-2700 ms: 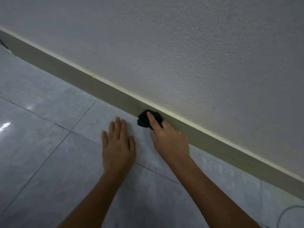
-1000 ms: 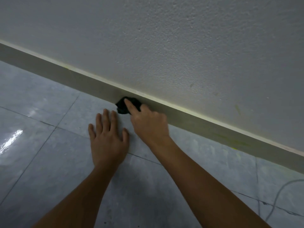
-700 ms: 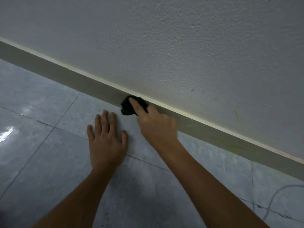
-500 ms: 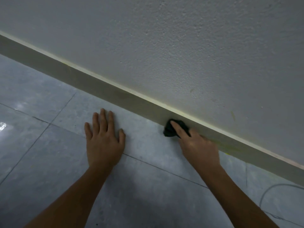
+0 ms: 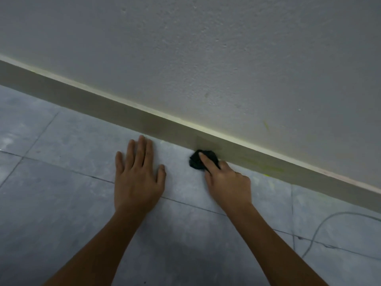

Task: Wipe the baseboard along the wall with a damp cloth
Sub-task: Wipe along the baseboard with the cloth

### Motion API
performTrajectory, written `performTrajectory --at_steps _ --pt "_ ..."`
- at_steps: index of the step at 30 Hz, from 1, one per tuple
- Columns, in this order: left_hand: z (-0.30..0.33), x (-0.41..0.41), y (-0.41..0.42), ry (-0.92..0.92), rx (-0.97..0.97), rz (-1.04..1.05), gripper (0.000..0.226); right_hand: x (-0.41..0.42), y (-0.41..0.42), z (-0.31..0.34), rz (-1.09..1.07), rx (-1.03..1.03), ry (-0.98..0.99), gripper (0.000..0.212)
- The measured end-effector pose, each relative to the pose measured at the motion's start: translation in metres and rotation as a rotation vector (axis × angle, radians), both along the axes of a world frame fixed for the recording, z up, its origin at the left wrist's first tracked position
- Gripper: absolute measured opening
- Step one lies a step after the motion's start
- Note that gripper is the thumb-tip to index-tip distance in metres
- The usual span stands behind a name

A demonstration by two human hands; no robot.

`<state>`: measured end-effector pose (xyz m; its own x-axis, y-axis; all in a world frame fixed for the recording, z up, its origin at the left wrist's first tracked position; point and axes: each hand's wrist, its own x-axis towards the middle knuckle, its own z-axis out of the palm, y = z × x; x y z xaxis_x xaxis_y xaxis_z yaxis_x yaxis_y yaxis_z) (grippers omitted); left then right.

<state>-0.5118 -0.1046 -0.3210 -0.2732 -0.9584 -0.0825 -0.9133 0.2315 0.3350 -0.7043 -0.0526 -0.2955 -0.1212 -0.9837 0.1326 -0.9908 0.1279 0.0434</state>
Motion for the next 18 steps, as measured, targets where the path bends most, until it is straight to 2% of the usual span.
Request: performTrajectory --at_steps 3,6,10,13,15,17,18 --pt "-0.001 0.001 0.001 0.002 0.002 0.006 0.072 -0.043 0.037 0.002 -0.119 0.025 0.039 0.04" --pt "0.001 0.001 -0.003 0.002 -0.003 0.0 0.073 -0.068 0.069 0.01 -0.416 0.151 0.047 0.039" --pt "0.001 0.001 -0.005 0.0 -0.004 -0.017 0.074 -0.035 0.054 0.017 -0.669 0.185 -0.118 0.045" --pt "0.002 0.003 -0.007 0.018 0.002 -0.01 0.075 0.018 0.016 0.013 -0.489 0.219 -0.229 0.045" --pt "0.002 0.006 -0.007 0.001 -0.006 -0.008 0.075 0.046 -0.002 0.008 -0.321 0.1 -0.202 0.046" --pt "0.002 0.012 -0.006 -0.017 -0.003 -0.002 0.076 0.052 -0.004 0.012 -0.296 0.061 -0.203 0.048" --pt "0.002 0.011 -0.005 -0.019 0.002 -0.01 0.077 0.045 0.003 0.013 -0.358 0.09 -0.262 0.048"
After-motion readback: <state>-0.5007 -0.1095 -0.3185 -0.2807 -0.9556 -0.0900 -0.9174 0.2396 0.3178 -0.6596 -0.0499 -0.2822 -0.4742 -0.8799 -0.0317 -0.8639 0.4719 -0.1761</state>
